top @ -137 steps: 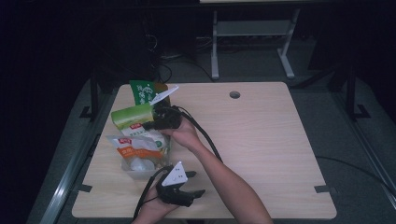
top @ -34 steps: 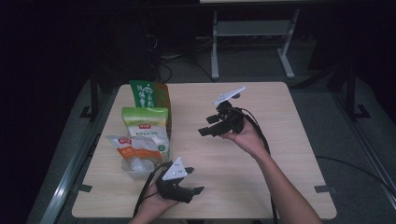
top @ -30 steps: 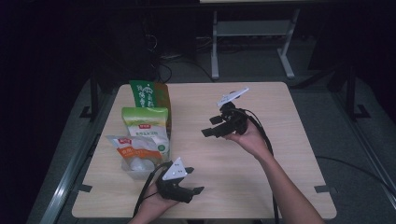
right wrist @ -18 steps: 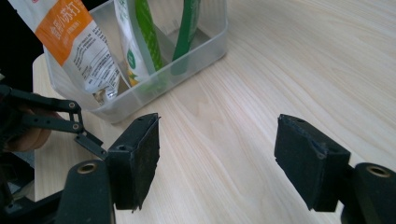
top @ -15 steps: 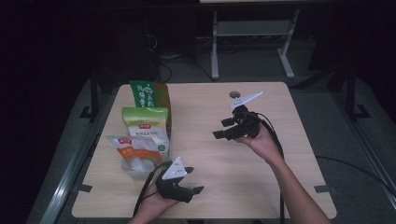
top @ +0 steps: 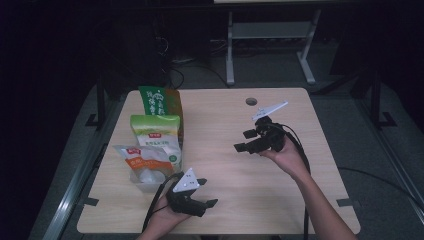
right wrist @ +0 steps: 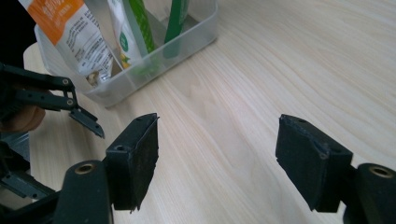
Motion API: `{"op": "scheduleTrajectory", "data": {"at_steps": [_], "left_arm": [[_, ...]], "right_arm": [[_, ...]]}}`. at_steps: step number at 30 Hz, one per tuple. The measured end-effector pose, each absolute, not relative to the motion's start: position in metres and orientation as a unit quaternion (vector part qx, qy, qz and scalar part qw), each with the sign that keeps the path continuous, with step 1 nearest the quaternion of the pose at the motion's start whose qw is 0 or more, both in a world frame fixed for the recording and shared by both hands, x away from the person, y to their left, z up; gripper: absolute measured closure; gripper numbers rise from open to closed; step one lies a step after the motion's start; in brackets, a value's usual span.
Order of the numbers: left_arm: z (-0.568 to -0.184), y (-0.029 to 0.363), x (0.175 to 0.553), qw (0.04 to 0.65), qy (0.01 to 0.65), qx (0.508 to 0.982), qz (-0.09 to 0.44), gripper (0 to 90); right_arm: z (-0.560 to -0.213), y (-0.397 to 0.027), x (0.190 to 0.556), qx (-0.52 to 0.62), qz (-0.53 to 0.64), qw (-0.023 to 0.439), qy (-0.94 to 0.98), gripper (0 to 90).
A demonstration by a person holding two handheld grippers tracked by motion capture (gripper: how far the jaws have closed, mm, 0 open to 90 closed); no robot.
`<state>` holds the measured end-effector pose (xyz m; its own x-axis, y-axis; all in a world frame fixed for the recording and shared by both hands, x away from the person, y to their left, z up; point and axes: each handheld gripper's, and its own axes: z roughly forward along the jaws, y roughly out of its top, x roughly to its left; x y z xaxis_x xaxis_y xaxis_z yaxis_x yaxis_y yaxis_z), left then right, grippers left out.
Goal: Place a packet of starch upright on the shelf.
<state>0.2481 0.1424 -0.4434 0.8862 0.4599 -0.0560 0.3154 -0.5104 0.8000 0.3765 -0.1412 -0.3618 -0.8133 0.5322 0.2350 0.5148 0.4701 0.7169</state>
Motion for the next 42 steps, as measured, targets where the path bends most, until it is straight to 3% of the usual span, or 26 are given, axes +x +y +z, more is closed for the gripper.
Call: {"op": "scheduleTrajectory", "data": {"at_steps": [42], "left_arm": [[-0.443, 0.142, 0.247, 0.439, 0.225, 0.866, 0.084, 25.6]], "right_arm": [[-0.384, -0.197, 0.339, 0.349, 0.406, 0.017, 0.844, 28.8]]}}
